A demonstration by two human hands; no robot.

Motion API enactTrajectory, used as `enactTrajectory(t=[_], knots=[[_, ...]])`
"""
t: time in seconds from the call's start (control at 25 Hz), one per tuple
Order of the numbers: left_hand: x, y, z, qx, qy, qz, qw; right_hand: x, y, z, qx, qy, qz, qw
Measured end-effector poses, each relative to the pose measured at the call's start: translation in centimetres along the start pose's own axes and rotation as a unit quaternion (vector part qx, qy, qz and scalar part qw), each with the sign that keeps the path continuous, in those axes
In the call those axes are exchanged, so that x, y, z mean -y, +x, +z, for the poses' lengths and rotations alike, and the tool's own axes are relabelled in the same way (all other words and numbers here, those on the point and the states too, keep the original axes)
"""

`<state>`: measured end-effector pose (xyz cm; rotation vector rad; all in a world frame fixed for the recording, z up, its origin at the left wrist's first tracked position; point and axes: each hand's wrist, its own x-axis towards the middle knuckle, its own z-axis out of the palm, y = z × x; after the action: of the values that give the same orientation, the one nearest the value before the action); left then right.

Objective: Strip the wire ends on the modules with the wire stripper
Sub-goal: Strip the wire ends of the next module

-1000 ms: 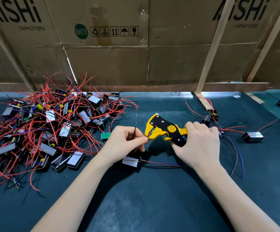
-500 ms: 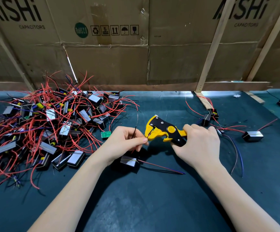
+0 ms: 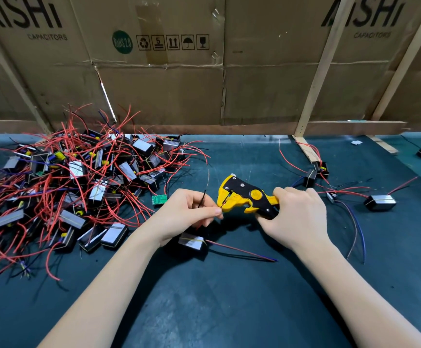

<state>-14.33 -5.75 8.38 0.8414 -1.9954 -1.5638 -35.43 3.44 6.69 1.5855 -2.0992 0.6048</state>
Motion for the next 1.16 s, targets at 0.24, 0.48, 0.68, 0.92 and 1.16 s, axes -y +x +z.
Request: enactTrajectory(t=[0.24, 0.48, 0.68, 0.92, 1.16], knots=[[0.03, 0.03, -0.10, -0.010, -0.014, -0.002, 1.000, -0.02, -0.06, 0.41, 0.075, -0.004, 0.019, 0.997], [0.12, -0.03, -0.16, 0.004, -0.012, -0.008, 1.000, 0.12, -0.06, 0.16, 0.084, -0.022, 0.046, 0.995], [0.22, 0.13, -0.06, -0.005, -0.023, -0.009, 1.000, 0.49, -0.16, 0.21, 0.096, -0.045, 0.058, 0.993], [0.00, 0.20, 0.19, -0.011, -0.037, -0.010, 0.999, -0.15, 0.20, 0.16, 0.080, -0.039, 0.085, 0.992], [-0.20, -0.02, 0.38, -0.025, -0.028, 0.005, 0.999, 0.05, -0.10, 0.51, 0.064, -0.054, 0.042, 0.996]])
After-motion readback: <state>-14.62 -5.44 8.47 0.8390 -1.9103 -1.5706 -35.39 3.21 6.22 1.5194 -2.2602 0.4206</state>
